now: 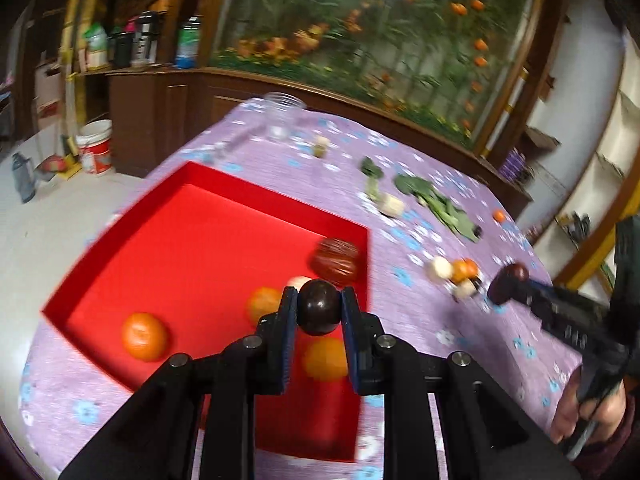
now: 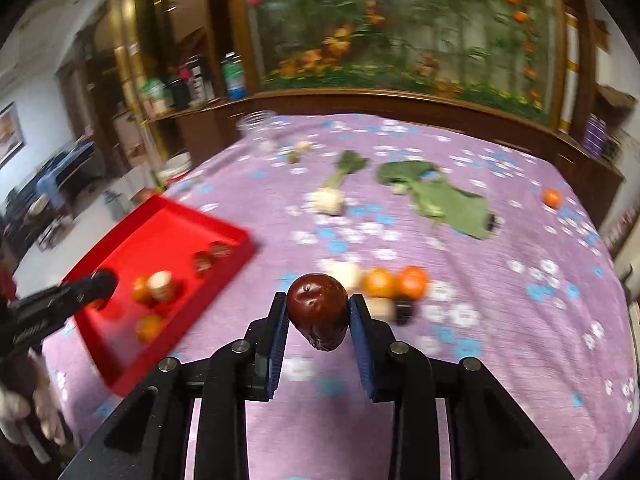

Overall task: Organize fruits
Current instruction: 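Carry the plum and date over the red tray and open both grippers, then move both grippers to a tan square bun and a mandarin on the cloth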

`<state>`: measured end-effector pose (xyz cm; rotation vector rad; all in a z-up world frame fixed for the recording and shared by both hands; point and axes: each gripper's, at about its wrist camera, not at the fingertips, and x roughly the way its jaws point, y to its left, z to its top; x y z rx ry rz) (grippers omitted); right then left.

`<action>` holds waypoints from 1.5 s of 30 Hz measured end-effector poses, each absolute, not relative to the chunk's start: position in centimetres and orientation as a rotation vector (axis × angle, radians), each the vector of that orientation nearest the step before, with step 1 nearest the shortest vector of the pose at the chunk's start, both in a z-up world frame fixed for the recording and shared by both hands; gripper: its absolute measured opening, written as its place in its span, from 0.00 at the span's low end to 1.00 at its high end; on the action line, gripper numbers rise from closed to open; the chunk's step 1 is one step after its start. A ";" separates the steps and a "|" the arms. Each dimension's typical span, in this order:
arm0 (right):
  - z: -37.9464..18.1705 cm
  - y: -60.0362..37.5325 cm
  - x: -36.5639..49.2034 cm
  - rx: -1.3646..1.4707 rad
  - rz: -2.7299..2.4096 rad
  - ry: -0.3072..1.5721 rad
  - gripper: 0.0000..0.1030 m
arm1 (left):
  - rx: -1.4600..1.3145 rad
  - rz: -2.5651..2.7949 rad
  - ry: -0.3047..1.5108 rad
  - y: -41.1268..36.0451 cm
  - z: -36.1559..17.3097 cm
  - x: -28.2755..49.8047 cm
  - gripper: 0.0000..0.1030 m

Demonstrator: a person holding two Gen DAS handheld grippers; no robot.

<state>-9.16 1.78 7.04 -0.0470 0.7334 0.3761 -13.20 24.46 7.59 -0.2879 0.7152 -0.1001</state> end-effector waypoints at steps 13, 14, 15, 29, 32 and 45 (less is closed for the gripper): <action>6.4 9.3 -8.9 0.040 0.614 0.807 0.32 | -0.336 -0.014 0.726 29.6 6.2 -12.5 0.20; 6.2 10.1 -9.0 0.035 0.631 0.814 0.32 | -0.334 -0.009 0.734 29.8 6.0 -12.2 0.20; 5.8 11.1 -9.1 0.025 0.653 0.823 0.32 | -0.334 -0.006 0.740 30.1 5.7 -12.0 0.20; 1.8 18.7 -9.8 -0.079 0.745 0.888 0.33 | -0.392 0.020 0.760 32.8 4.1 -10.8 0.22; 1.7 18.9 -9.6 -0.063 0.750 0.894 0.37 | -0.423 0.022 0.757 33.4 4.1 -11.0 0.41; 3.7 14.9 -10.4 0.027 0.683 0.822 0.64 | -0.299 0.121 0.676 30.8 7.8 -13.3 0.78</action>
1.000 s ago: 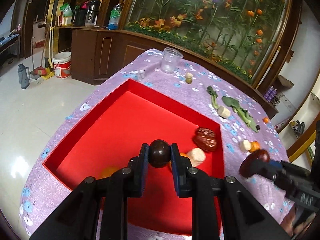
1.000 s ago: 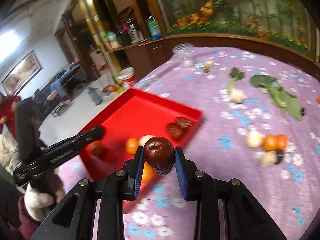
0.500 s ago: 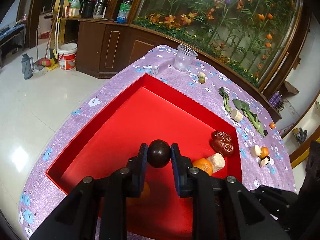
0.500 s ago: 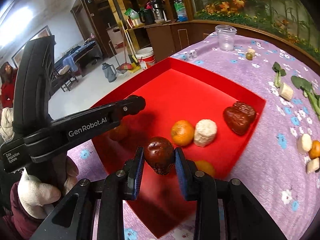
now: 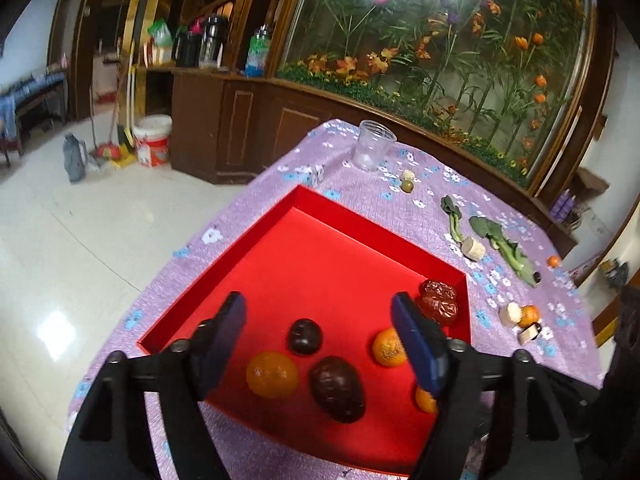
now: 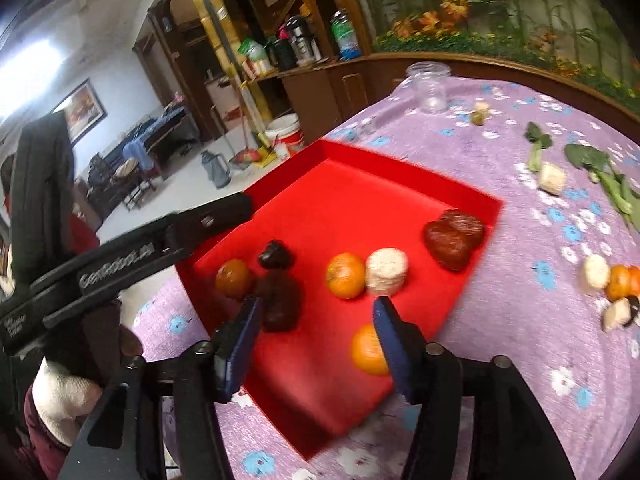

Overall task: Organize fruits
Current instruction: 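Move both grippers to a tan square bun and a mandarin on the cloth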

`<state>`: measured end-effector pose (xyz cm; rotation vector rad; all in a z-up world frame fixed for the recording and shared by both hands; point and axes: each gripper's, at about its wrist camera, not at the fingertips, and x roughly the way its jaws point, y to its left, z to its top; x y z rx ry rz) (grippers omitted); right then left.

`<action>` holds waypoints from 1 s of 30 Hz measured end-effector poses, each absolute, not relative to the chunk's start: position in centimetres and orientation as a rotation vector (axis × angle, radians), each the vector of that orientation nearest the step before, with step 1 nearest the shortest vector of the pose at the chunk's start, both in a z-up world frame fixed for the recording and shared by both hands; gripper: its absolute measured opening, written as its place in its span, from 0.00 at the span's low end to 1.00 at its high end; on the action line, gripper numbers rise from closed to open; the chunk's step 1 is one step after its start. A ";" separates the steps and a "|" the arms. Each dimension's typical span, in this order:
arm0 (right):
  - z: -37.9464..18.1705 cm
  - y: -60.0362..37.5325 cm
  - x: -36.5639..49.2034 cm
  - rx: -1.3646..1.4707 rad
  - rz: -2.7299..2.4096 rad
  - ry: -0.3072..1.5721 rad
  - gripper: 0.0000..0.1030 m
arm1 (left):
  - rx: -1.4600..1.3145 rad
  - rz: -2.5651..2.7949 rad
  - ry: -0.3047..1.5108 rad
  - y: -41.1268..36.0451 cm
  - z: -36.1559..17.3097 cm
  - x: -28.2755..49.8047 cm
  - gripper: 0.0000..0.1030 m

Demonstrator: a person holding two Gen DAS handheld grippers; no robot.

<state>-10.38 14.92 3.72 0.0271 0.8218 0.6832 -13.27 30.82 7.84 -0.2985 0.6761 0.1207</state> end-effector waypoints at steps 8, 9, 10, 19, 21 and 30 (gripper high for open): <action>4.9 8.0 -10.8 0.120 0.522 0.745 0.89 | -0.151 0.111 0.648 25.4 9.7 -14.8 0.82; 5.1 6.9 -10.9 0.133 0.500 0.732 0.91 | -0.130 0.113 0.645 24.7 9.9 -14.8 0.82; 5.3 5.8 -11.1 0.146 0.475 0.717 0.92 | -0.109 0.113 0.639 24.1 10.0 -15.0 0.82; 5.9 -1.8 -12.4 0.119 0.228 0.630 0.95 | 0.043 0.078 0.601 18.6 11.2 -16.3 0.82; 5.5 -3.9 -12.1 0.148 0.214 0.671 0.95 | 0.062 0.065 0.604 17.6 11.1 -16.3 0.82; 3.8 -9.8 -11.4 0.172 0.154 0.742 0.95 | 0.069 -0.019 0.666 15.0 9.7 -14.7 0.82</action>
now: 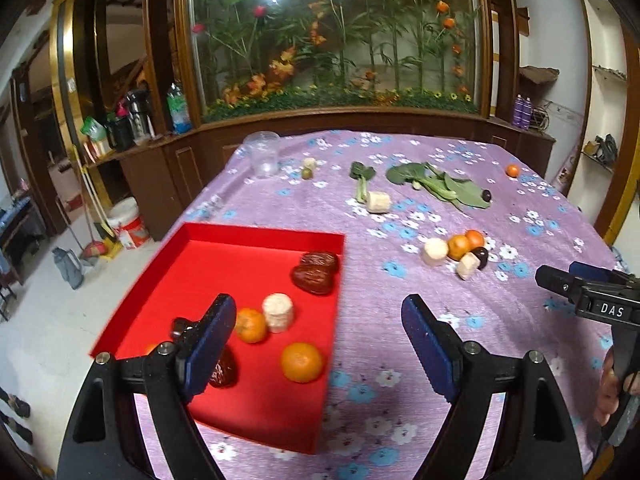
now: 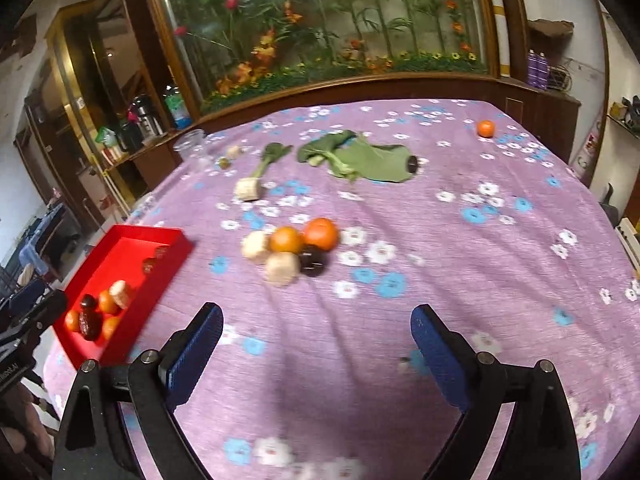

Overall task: Organize fruits
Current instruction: 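Move both grippers to a tan square bun and a mandarin on the cloth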

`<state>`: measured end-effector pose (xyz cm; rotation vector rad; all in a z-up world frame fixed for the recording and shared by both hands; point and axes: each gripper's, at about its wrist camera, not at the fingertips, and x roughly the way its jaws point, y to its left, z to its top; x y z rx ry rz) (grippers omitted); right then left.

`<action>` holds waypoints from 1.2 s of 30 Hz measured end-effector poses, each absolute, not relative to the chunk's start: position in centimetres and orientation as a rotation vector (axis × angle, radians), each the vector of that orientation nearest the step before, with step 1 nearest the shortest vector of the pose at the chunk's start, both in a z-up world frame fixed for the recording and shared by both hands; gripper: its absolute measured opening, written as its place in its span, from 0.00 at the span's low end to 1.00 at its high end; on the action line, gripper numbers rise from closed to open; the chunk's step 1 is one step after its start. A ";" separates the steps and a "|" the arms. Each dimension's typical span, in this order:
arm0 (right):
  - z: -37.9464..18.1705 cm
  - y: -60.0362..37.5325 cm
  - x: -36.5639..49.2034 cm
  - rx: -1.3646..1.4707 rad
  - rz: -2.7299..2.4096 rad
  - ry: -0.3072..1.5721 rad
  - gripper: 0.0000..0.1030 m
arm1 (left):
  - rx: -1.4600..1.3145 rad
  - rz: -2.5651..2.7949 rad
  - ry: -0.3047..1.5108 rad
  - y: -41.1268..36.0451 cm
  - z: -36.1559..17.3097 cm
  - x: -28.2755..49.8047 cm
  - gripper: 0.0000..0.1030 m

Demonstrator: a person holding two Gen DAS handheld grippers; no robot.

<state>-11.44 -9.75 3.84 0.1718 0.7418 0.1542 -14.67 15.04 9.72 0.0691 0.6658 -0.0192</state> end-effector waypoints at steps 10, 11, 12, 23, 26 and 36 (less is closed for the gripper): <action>2.8 -10.8 -8.2 0.156 0.191 0.795 0.85 | -0.057 -0.216 0.783 13.0 7.5 -11.3 0.81; 2.6 -10.5 -7.8 0.154 0.207 0.803 0.82 | -0.062 -0.231 0.786 12.7 7.5 -10.9 0.81; 2.4 -10.0 -7.2 0.149 0.224 0.812 0.76 | -0.069 -0.248 0.787 12.3 7.7 -10.2 0.81; 1.8 -10.6 -0.8 0.280 0.247 0.834 0.57 | -0.141 -0.324 0.858 10.4 7.0 -3.4 0.55; 1.1 -9.3 1.1 0.249 0.243 0.862 0.51 | -0.139 -0.317 0.886 10.0 6.0 -2.6 0.55; -0.5 -9.0 2.7 0.268 0.300 0.897 0.45 | -0.166 -0.310 0.971 9.1 3.8 0.7 0.55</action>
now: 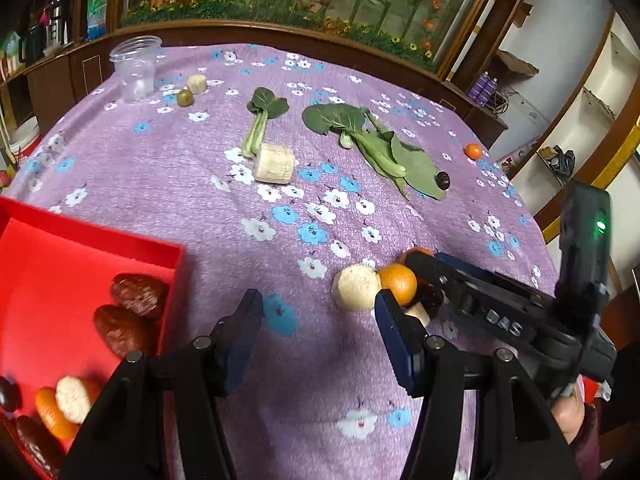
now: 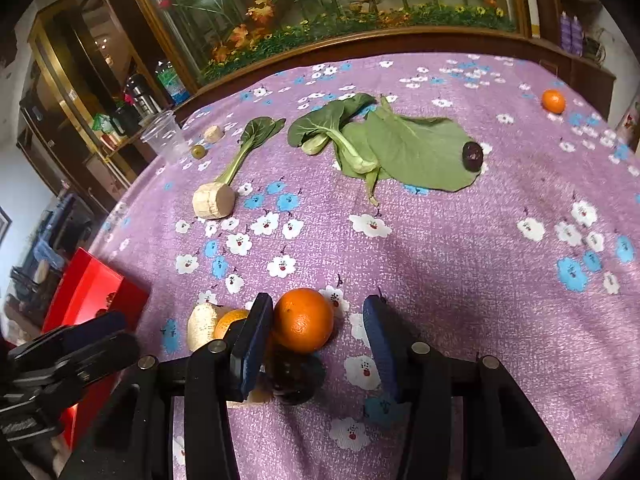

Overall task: Organize fruits
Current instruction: 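Move both grippers to a tan square bun and a mandarin on the cloth, then grasp the tan square bun with the left gripper while the right gripper grasps the mandarin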

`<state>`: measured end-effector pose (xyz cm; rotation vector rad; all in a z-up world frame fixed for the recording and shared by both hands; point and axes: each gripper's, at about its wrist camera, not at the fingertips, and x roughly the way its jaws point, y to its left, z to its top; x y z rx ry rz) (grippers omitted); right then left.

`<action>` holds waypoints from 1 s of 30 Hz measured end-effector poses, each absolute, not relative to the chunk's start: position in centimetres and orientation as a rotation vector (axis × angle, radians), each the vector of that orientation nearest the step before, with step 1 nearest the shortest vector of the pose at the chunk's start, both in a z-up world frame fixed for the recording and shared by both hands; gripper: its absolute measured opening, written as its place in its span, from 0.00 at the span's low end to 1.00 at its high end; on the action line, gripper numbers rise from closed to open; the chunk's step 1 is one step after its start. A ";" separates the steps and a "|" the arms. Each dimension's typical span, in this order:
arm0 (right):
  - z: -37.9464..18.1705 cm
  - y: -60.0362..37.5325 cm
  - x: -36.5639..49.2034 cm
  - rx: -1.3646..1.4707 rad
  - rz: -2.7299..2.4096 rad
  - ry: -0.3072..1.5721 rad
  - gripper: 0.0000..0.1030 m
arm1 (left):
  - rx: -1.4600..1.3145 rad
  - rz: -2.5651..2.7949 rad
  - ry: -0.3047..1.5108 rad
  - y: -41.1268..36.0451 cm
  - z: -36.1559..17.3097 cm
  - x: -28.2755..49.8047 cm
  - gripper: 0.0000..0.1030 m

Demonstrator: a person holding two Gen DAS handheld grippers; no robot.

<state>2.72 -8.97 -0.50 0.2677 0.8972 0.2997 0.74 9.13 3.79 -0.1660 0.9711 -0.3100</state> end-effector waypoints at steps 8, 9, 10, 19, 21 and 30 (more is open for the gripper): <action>1.2 -10.5 1.5 0.197 0.153 0.829 0.39 | -0.051 -0.330 0.983 6.4 2.0 2.5 0.55; 1.3 -10.9 1.5 0.195 0.128 0.823 0.39 | -0.050 -0.339 0.986 6.3 1.8 2.6 0.55; 1.3 -11.5 1.5 0.208 0.113 0.823 0.39 | -0.057 -0.353 0.984 6.2 1.7 2.5 0.54; 0.2 -13.6 2.3 0.369 0.224 0.844 0.54 | -0.014 -0.426 0.978 4.1 0.9 2.3 0.46; 0.1 -13.1 2.5 0.356 0.230 0.842 0.60 | -0.020 -0.433 0.973 3.7 0.8 2.6 0.46; -0.7 -10.8 3.5 0.323 0.304 0.842 0.60 | 0.051 -0.454 0.960 1.7 0.6 1.9 0.22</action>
